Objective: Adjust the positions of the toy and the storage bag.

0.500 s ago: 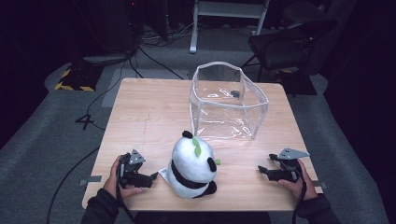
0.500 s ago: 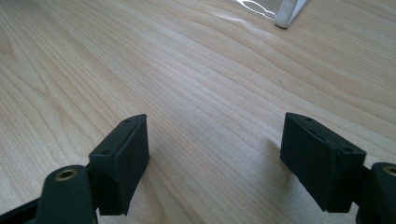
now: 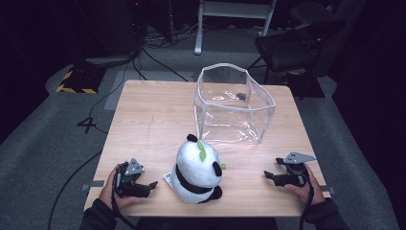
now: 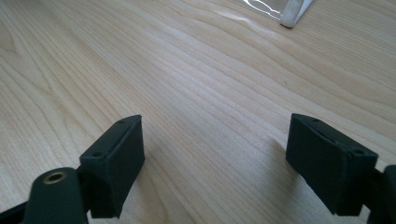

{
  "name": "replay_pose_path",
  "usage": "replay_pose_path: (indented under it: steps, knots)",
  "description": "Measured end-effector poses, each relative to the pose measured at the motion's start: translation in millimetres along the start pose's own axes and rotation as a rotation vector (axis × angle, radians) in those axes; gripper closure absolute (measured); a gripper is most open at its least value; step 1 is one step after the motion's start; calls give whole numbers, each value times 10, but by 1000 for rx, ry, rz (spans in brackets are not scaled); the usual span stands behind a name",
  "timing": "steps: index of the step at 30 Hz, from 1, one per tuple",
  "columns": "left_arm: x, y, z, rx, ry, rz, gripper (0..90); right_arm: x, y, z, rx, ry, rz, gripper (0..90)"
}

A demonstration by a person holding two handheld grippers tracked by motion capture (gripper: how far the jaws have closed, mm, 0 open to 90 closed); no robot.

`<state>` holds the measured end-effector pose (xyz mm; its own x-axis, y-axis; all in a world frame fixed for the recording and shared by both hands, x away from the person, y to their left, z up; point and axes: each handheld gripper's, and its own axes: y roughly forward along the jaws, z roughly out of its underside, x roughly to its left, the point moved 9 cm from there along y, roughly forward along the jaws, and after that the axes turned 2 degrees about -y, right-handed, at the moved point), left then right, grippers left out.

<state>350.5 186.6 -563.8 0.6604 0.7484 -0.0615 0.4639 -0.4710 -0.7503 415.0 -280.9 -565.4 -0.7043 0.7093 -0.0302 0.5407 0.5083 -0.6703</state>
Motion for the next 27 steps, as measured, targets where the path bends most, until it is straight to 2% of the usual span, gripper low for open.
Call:
replay_pose_path:
  steps: [6, 11, 15, 19, 22, 25, 27]
  knots:
    - [-146, -95, -78, -10, 35, 21, 166, 0, 4, -3, -1, -1, -4, 188]
    - [-250, -95, -140, -10, 62, 32, 166, 1, 4, -3, 0, -1, -4, 188]
    - [-389, -101, -193, -6, 102, 55, 168, 2, 3, -2, 0, -1, -3, 188]
    - [-465, -117, -225, -14, 119, 74, 168, 2, 3, -2, 0, 0, -3, 188]
    - [-555, -117, -259, -18, 133, 103, 168, 2, 3, -2, -1, 0, -3, 188]
    - [-572, -100, -241, 8, 157, 100, 168, 2, 2, -1, 0, 0, -1, 187]
    - [-599, -112, -231, 8, 149, 135, 168, 7, -3, 3, -1, -4, -5, 187]
